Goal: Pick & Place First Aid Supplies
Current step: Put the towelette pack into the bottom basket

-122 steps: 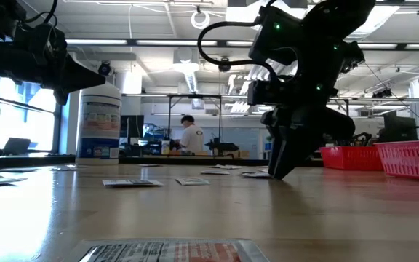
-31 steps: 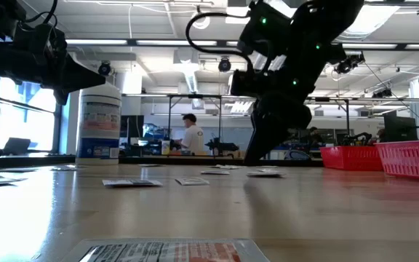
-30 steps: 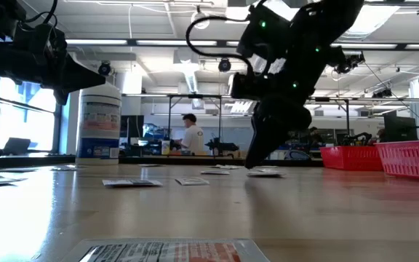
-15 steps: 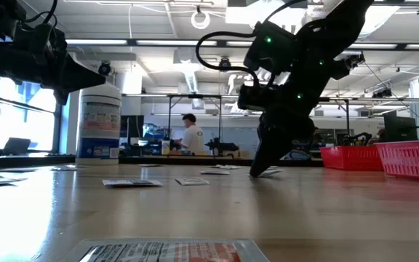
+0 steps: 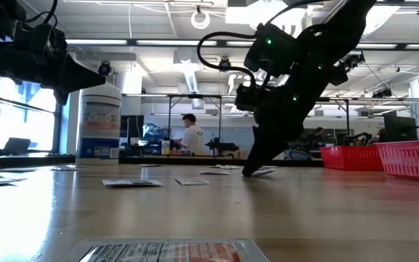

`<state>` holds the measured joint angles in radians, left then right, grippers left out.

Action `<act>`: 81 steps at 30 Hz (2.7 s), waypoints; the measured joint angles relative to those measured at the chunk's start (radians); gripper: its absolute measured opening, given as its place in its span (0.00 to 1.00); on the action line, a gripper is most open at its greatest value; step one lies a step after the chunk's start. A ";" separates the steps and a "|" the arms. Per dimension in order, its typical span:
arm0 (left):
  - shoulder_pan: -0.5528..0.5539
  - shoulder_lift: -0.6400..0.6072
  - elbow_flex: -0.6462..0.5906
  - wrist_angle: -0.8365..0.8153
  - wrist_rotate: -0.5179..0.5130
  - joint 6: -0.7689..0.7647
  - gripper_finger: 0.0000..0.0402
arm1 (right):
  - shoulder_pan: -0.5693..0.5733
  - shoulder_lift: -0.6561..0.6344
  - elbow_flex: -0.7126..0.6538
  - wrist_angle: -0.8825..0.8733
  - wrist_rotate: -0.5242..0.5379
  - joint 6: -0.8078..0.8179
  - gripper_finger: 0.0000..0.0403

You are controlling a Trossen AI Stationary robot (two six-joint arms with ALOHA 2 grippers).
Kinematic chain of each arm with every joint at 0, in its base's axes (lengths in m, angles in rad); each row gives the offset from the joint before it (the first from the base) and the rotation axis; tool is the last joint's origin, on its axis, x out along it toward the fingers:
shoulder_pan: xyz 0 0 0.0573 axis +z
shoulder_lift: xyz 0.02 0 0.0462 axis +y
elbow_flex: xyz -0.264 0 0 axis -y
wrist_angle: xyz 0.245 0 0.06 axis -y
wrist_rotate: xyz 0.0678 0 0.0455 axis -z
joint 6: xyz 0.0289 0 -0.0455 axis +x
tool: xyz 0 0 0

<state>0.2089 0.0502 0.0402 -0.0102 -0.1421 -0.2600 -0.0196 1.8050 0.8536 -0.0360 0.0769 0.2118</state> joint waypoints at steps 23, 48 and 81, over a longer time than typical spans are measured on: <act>0.000 0.000 0.000 0.000 0.000 0.000 0.00 | 0.120 -0.510 0.000 -0.410 0.171 0.201 0.00; 0.000 0.000 0.000 0.000 0.000 0.000 0.00 | 0.282 -0.660 -0.227 -1.039 0.218 1.271 0.00; 0.000 0.000 0.000 0.000 0.000 0.000 0.00 | 0.274 -0.661 -0.185 -1.085 0.159 1.196 0.18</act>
<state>0.2089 0.0502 0.0405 -0.0103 -0.1425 -0.2600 0.2547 1.1442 0.6690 -1.1213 0.2354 1.4079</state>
